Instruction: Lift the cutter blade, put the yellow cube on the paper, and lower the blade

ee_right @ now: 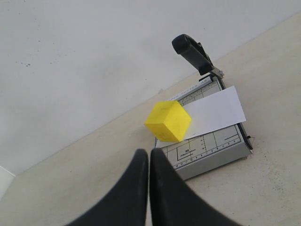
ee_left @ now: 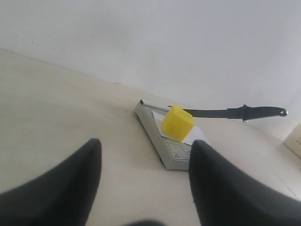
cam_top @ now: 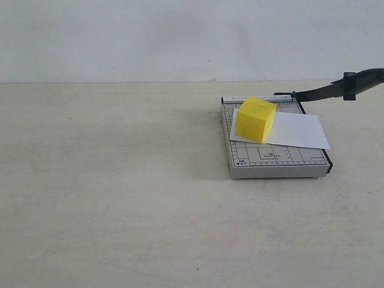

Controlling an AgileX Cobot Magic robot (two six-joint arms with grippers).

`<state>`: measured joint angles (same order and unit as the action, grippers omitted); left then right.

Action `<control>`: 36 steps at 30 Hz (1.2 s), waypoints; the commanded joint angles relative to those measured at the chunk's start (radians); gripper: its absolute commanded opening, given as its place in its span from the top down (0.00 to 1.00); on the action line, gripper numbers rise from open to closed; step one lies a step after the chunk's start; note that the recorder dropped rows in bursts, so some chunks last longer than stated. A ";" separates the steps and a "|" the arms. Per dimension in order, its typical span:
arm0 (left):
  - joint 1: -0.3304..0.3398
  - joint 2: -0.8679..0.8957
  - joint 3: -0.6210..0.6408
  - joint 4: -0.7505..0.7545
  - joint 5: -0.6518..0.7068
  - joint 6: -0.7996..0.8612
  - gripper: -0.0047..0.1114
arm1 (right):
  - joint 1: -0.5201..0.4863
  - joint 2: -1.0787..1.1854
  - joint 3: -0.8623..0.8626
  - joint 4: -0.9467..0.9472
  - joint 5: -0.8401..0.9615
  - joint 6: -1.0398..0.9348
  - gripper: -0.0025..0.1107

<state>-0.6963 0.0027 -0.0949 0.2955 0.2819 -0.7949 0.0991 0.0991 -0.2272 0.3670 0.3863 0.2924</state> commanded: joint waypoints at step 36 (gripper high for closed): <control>0.001 -0.003 0.095 -0.287 -0.206 0.795 0.50 | 0.001 -0.007 0.000 -0.008 -0.009 -0.008 0.97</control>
<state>-0.6963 0.0027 -0.0036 0.0142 0.0790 -0.0066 0.0991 0.0991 -0.2272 0.3670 0.3843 0.2924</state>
